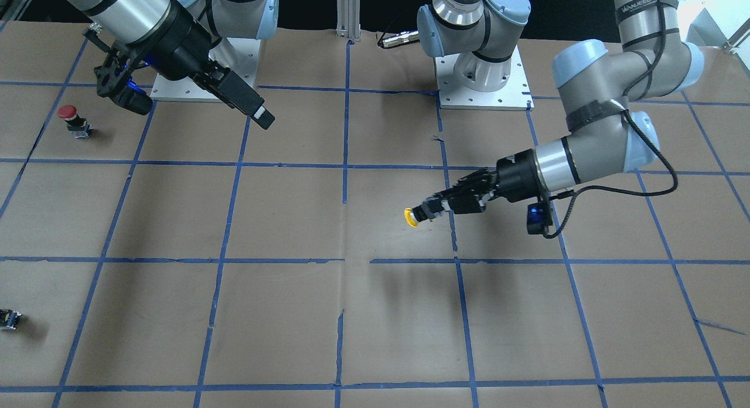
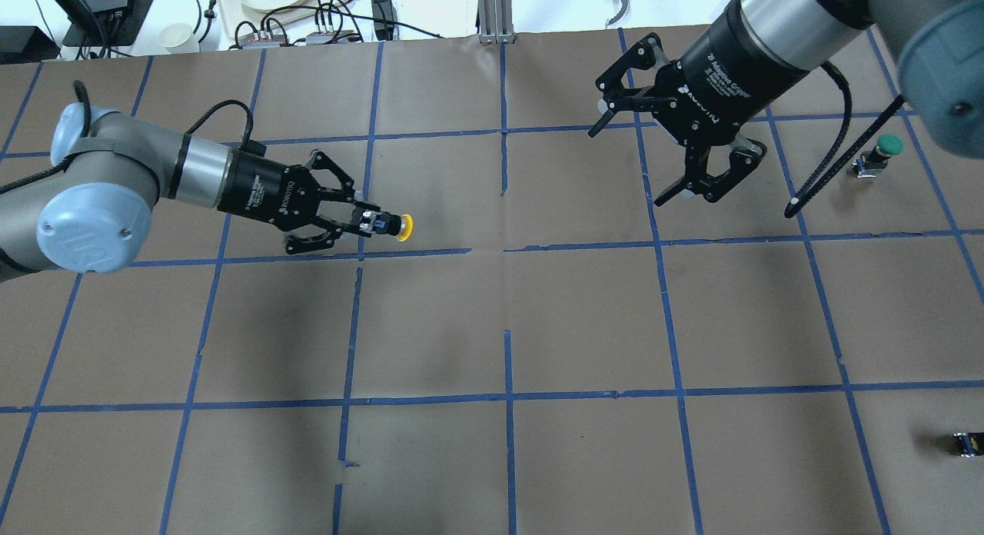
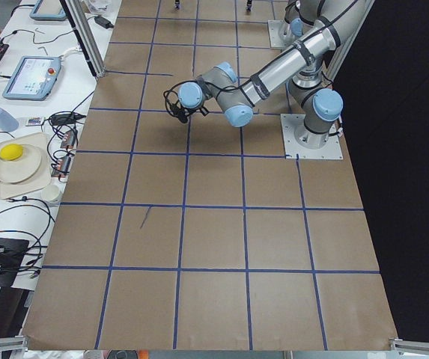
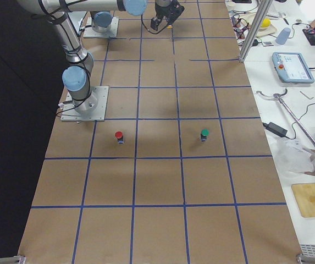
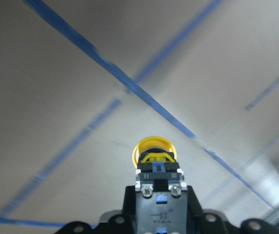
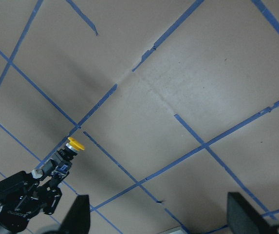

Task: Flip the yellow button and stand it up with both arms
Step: 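Carry the yellow button toward the right gripper while the right gripper approaches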

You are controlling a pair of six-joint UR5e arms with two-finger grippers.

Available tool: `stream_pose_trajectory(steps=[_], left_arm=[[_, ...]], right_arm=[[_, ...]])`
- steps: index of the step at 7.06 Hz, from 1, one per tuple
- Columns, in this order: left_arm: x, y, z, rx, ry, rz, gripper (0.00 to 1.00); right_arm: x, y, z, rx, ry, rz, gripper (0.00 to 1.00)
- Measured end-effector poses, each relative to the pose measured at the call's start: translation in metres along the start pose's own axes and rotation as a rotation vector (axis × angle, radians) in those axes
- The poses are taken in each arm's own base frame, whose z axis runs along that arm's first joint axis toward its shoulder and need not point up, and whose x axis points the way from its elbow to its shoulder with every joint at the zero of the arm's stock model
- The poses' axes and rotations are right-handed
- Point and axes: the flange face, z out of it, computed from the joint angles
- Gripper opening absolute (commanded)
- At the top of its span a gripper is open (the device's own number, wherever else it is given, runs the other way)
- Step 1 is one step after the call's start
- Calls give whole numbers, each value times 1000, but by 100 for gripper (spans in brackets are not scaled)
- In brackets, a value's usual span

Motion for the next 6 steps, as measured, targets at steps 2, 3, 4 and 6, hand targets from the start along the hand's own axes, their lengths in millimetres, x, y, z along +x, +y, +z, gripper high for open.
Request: stream_pose_trajectory(steps=[2,3,4,6], left_arm=[[33,71,54,-190,102,-76,10],[43,95,74,-275,137,-78,10],[51,114,87,-351,175,-71,10],[58,129,96,-442,236,-58,10]], right_arm=[[-4,-18,10,-51,-29,59,100],[-4,-29,8,-81,-65,110,100],[-3,-38,0,-109,-116,168,100],[2,-46,-14,-122,-162,227,100]])
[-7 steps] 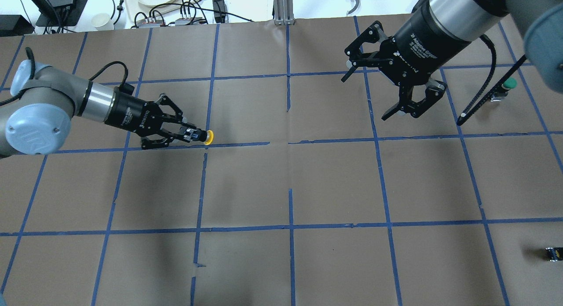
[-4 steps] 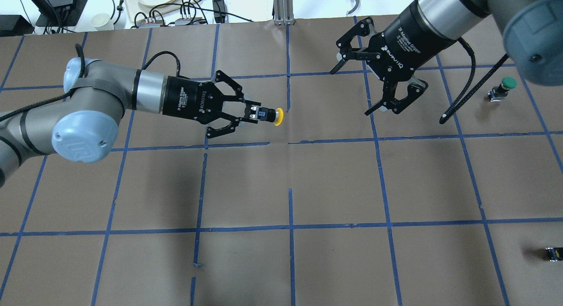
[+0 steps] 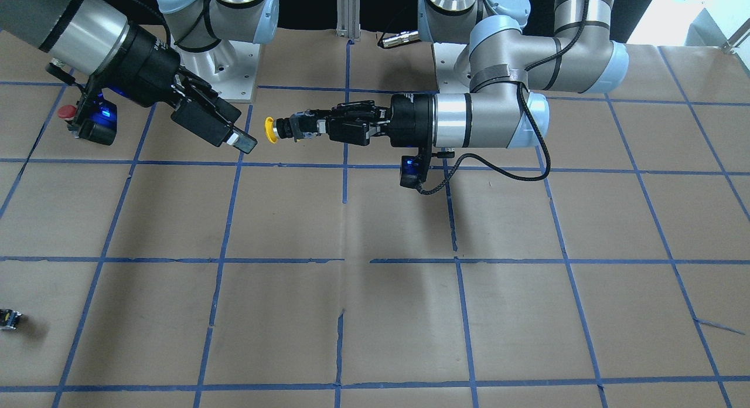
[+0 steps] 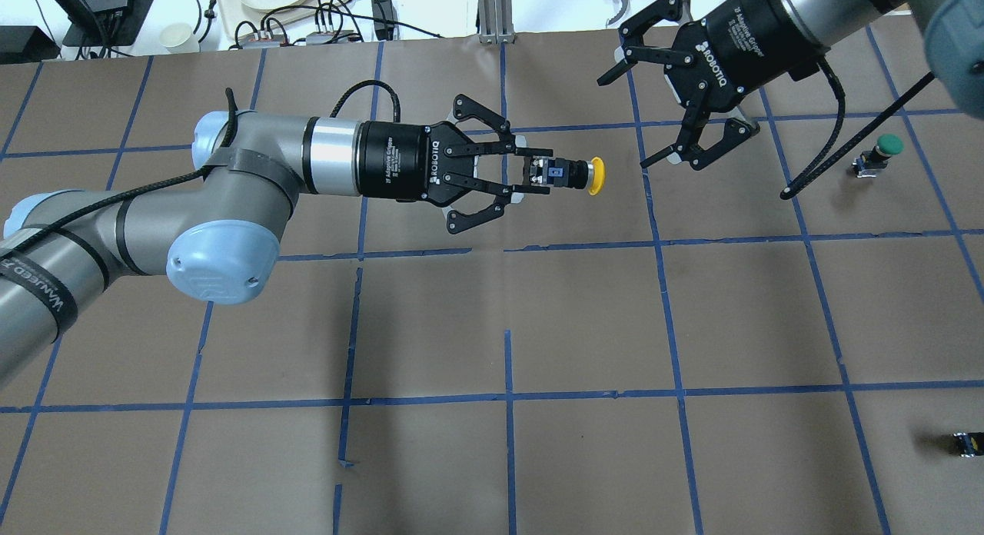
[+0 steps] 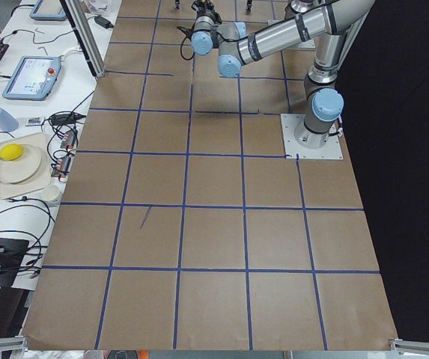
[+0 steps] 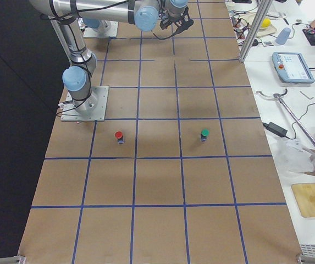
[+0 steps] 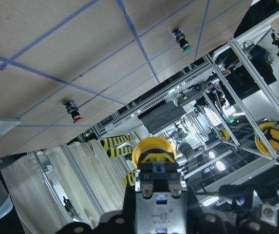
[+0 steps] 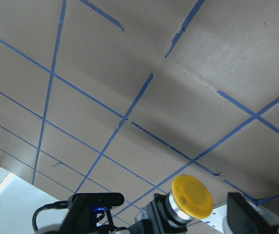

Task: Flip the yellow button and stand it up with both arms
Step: 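Carry the yellow button toward the right gripper while the right gripper approaches, then grasp the yellow button with the right gripper, then open the left gripper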

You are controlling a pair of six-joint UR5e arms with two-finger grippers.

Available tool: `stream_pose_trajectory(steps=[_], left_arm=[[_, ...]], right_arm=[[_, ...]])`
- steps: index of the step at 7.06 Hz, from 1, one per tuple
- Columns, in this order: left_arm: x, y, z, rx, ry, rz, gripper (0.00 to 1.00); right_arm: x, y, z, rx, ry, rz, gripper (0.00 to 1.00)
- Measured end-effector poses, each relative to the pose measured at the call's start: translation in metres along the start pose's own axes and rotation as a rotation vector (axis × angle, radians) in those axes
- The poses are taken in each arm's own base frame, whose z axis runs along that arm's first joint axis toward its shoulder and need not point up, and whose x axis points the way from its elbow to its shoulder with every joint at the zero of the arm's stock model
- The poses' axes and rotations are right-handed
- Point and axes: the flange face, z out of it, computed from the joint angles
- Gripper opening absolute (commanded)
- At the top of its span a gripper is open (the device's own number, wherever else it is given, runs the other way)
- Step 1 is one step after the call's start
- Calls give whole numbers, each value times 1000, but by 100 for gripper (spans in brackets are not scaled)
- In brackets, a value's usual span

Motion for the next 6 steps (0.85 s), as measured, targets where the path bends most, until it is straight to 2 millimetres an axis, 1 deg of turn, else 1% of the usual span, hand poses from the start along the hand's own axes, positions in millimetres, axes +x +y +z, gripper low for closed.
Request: stream_pose_trajectory(steps=[1,3,4,6], left_arm=[[2,3,2,-29,24,15,10],[7,4,2,-89,80,29,10],[9,-2,2,-114,104,20,10],[12,-14,2,-141,129,4,11]], right_arm=[[1,-1,-2,-2,-5,24,100],[6,-1,2,-23,17,89,100],[10,0,4,-45,30,116,100],[8,8,0,-78,10,143,100]])
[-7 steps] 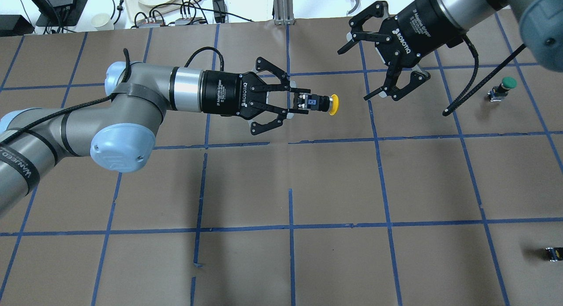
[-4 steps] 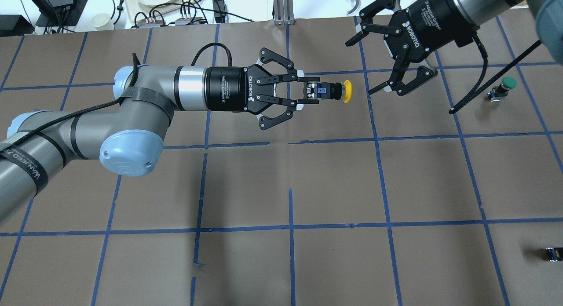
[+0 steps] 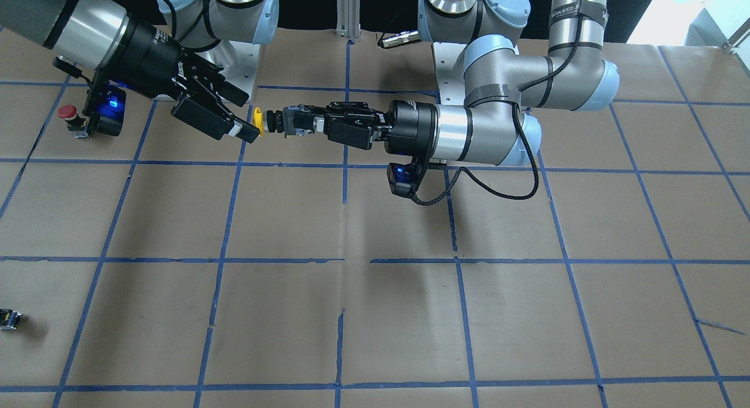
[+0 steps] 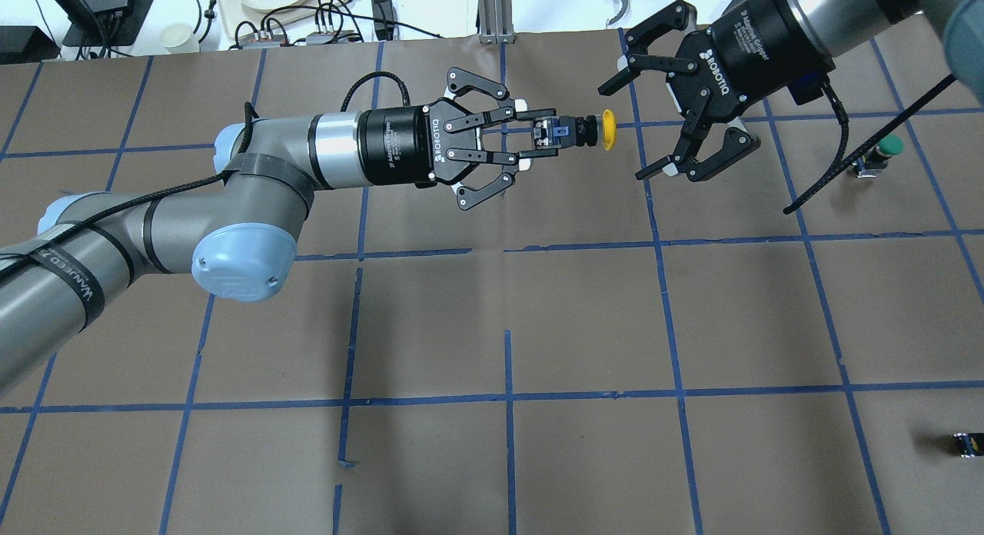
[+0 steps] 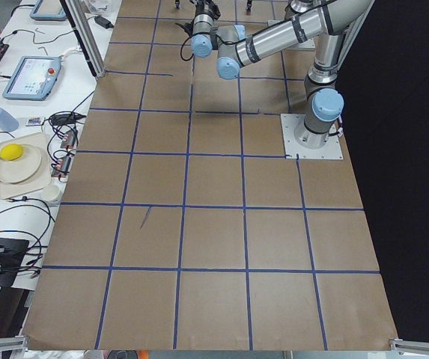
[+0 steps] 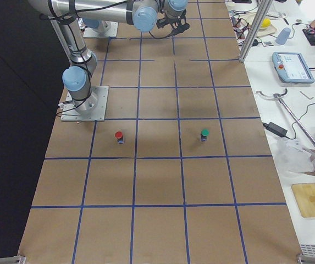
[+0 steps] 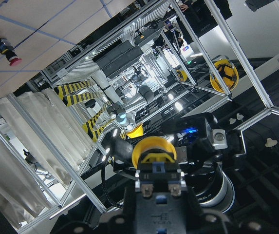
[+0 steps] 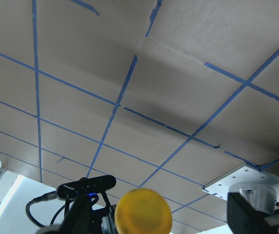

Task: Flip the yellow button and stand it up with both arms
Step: 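Grasp the yellow button with the right gripper, then open the left gripper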

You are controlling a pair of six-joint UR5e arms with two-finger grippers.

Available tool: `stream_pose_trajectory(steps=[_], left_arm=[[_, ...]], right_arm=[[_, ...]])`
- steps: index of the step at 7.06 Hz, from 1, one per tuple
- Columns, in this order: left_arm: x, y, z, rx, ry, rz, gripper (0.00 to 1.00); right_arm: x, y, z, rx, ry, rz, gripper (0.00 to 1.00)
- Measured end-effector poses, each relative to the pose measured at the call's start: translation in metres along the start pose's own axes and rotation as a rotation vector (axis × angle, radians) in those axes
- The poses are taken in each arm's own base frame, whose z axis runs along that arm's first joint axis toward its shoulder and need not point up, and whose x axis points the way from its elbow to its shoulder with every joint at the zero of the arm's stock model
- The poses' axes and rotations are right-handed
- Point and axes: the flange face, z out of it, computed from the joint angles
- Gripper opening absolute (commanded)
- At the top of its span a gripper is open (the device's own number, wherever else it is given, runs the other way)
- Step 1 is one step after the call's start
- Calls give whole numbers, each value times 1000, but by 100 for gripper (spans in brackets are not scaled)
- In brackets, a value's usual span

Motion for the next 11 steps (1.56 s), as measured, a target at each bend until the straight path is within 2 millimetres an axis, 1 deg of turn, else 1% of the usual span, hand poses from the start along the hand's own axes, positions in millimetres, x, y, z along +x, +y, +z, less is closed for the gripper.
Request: stream_pose_trajectory(steps=[2,3,4,6,7,8,9,10,11], left_arm=[[1,-2,0,-11,10,-2,11],[1,-2,0,-12,10,0,11],[1,-2,0,-11,10,1,11],[1,-1,0,-11,9,2,11],[1,-1,0,-11,9,2,13],[1,-1,0,-10,7,3,14],[1,0,1,-9,6,4,25],[1,1,1,-8,5,6,63],[2,2,1,-7,4,7,91]], right_arm=[[0,4,1,-23,-17,6,98],[-1,4,2,-35,-24,5,93],[-2,5,4,-46,-29,4,82],[-2,5,5,-55,-31,6,44],[-2,5,5,-56,-29,8,29],[-2,4,5,-55,-29,10,23],[-2,4,5,-55,-27,12,21],[-1,4,5,-54,-26,13,20],[-1,4,4,-54,-27,14,20]])
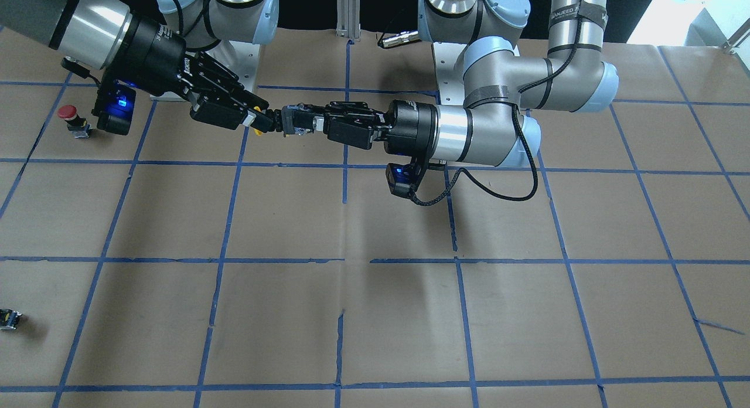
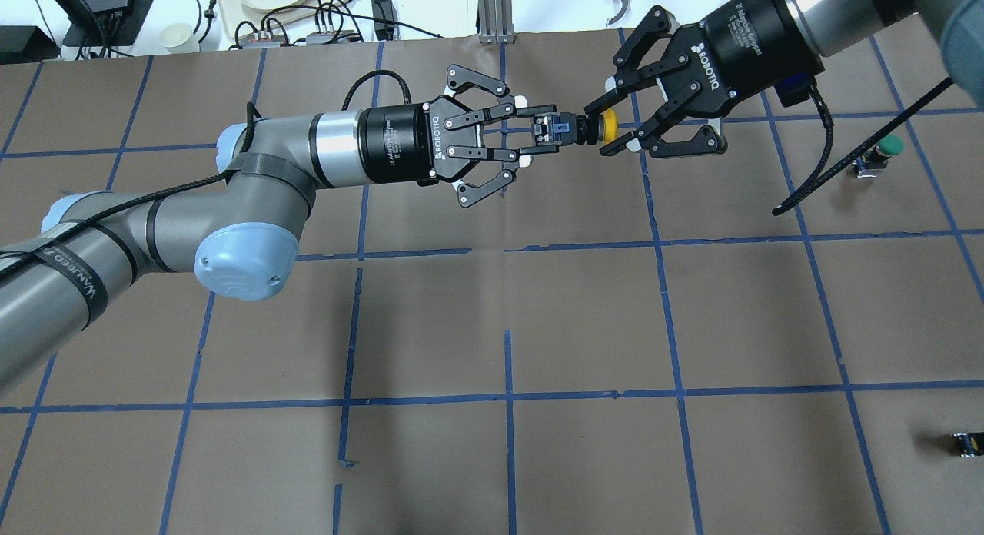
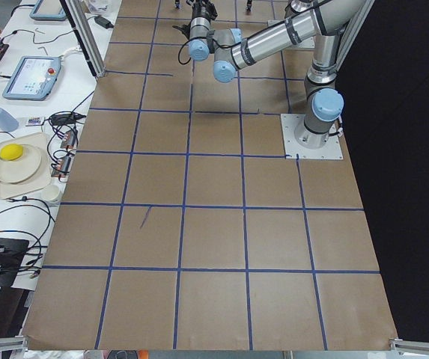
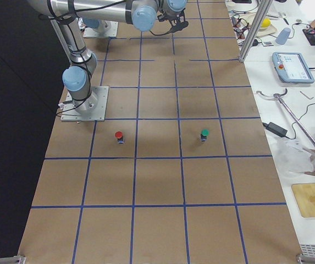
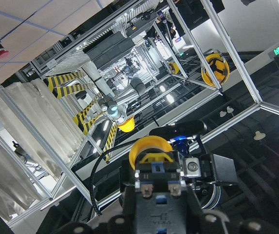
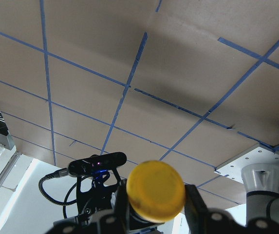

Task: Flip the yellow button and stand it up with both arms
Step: 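Grasp the yellow button with the right gripper, then open the left gripper, then carry the button upright with the right gripper while the left arm withdraws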

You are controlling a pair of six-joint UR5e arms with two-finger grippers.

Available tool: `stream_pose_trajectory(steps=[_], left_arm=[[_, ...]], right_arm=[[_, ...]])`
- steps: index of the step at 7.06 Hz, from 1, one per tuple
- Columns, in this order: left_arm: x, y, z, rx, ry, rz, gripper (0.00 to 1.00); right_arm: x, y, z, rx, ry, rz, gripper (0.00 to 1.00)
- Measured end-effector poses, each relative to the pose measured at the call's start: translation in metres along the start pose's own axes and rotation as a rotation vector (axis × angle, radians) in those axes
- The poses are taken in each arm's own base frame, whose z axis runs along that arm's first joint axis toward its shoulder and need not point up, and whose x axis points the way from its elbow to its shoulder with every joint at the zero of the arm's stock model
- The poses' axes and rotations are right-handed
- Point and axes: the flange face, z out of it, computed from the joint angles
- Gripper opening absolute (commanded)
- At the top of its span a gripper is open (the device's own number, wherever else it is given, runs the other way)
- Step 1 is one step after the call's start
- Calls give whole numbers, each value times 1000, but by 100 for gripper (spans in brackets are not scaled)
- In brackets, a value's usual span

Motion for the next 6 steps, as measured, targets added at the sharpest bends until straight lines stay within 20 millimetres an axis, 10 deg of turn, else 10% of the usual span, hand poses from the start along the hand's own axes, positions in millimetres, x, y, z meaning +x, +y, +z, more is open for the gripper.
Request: stream_pose_trajectory(steps=[6], left_arm=[[43,23,5,128,-114,60,100]], right_arm=[[0,-9,-15,67,0,-61,16]])
